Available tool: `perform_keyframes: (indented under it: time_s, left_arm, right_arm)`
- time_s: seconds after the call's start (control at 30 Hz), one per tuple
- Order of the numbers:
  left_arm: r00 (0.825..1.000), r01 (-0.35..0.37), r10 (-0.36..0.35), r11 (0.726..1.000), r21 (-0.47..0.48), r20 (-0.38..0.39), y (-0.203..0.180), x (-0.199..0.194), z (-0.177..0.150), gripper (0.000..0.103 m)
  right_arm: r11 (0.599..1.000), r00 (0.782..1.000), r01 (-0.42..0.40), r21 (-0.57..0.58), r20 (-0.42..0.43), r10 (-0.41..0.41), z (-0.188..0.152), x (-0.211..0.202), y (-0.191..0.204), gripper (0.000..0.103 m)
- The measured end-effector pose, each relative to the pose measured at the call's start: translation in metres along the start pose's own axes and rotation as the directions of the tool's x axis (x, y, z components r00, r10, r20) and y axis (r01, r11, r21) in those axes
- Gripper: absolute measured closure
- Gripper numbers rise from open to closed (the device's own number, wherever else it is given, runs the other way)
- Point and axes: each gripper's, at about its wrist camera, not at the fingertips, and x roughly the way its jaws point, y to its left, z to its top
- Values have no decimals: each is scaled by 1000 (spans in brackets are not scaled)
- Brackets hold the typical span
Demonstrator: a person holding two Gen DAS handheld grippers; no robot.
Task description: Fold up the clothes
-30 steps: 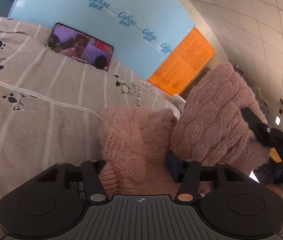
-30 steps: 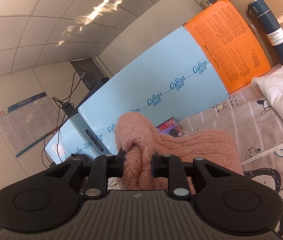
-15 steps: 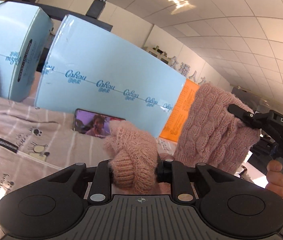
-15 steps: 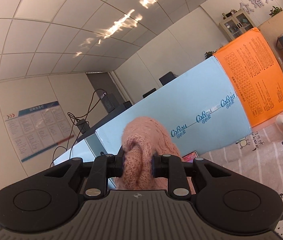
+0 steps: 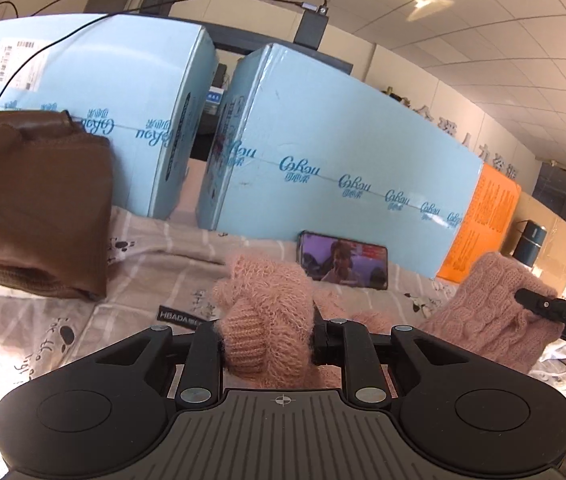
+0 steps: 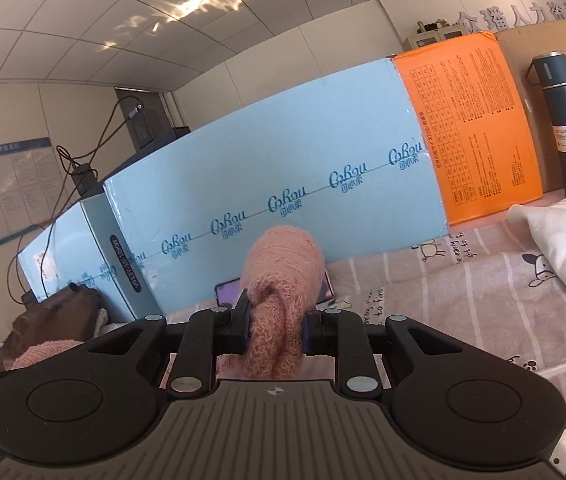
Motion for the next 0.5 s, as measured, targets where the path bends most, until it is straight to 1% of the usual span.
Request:
perform_keyframes:
  time_s: [0.03, 0.1, 0.13, 0.17, 0.2, 0.23, 0.3, 0.33, 0.37, 0.4, 0.43, 0.5]
  left_arm:
    - [1000, -11, 11, 1000, -6, -28, 4, 4, -1, 82]
    - [995, -27, 28, 1000, 4, -91, 11, 9, 0, 78]
    - [992, -37, 39, 999, 19, -119, 13, 11, 2, 77]
    - [988, -47, 52, 998, 37, -146, 15, 12, 4, 65]
    - [983, -61, 71, 996, 65, -171, 15, 12, 6, 48]
    - [978, -76, 94, 992, 100, -184, 15, 10, 9, 41]
    - [973, -97, 134, 977, 192, -190, 15, 5, 17, 26]
    - [970, -114, 162, 962, 248, -180, 13, 1, 22, 24]
    - [965, -152, 209, 937, 316, -157, 10, -3, 27, 20]
    - [956, -199, 266, 899, 390, -123, 5, -6, 33, 18]
    - [947, -240, 311, 855, 459, -84, 0, -9, 37, 17]
    - [936, -280, 351, 775, 567, -18, -9, -11, 43, 10]
  right_arm:
    - [1000, 999, 30, -1, -21, -30, -4, 1, -6, 83]
    - [996, 994, 84, 5, -73, -84, -12, 4, -17, 83]
    - [996, 992, 93, 10, -89, -92, -15, 5, -20, 83]
    - [995, 990, 102, 14, -104, -100, -17, 6, -24, 83]
    - [994, 988, 113, -1, -103, -113, -19, 7, -23, 83]
    - [992, 987, 124, -17, -101, -125, -21, 7, -22, 81]
    - [988, 984, 146, -48, -97, -150, -24, 9, -20, 73]
    - [985, 982, 158, -63, -94, -163, -25, 9, -19, 60]
    - [978, 977, 191, -82, -81, -198, -26, 8, -18, 43]
    - [973, 973, 212, -91, -73, -219, -26, 8, -17, 35]
    - [967, 969, 233, -99, -64, -240, -26, 8, -17, 28]
    - [965, 968, 238, -108, -50, -244, -24, 8, -17, 26]
